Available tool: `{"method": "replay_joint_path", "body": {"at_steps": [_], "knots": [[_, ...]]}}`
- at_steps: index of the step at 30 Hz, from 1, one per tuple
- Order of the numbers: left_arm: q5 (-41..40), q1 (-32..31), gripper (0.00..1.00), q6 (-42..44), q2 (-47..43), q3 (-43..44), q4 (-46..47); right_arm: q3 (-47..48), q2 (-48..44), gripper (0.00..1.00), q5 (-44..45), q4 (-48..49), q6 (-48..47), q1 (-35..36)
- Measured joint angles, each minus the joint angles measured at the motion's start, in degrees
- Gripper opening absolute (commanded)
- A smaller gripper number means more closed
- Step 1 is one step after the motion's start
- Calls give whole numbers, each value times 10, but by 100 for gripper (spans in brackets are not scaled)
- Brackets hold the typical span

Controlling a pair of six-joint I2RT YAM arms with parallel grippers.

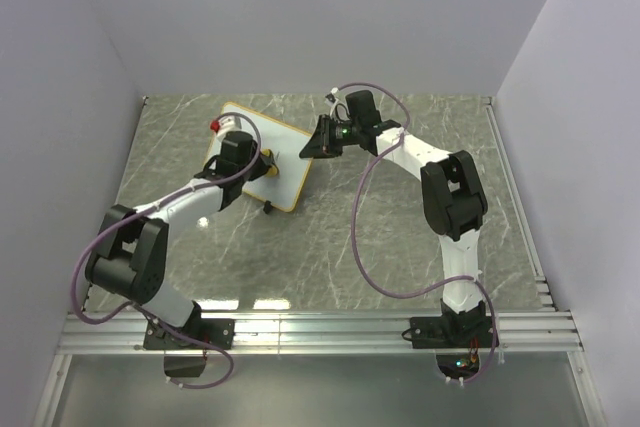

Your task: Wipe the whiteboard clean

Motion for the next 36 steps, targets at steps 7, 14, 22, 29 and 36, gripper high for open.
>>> {"method": "replay_joint_path", "body": {"at_steps": [7,14,22,29,36], "knots": [[21,98,0,8,20,-31,13,-9,-5,0,2,-3,-2,1],[33,141,0,14,20,-69,24,-9,-5,0,2,-3,-5,2],[43,93,0,20,28,-9,-10,-7,-5,0,2,-5,-4,2],[78,106,0,21,76,116,-37,-48,-27,0,5,27,11,2],[103,167,0,21,103,109,-38,-125,-79,0,14,66,38,2]]}}
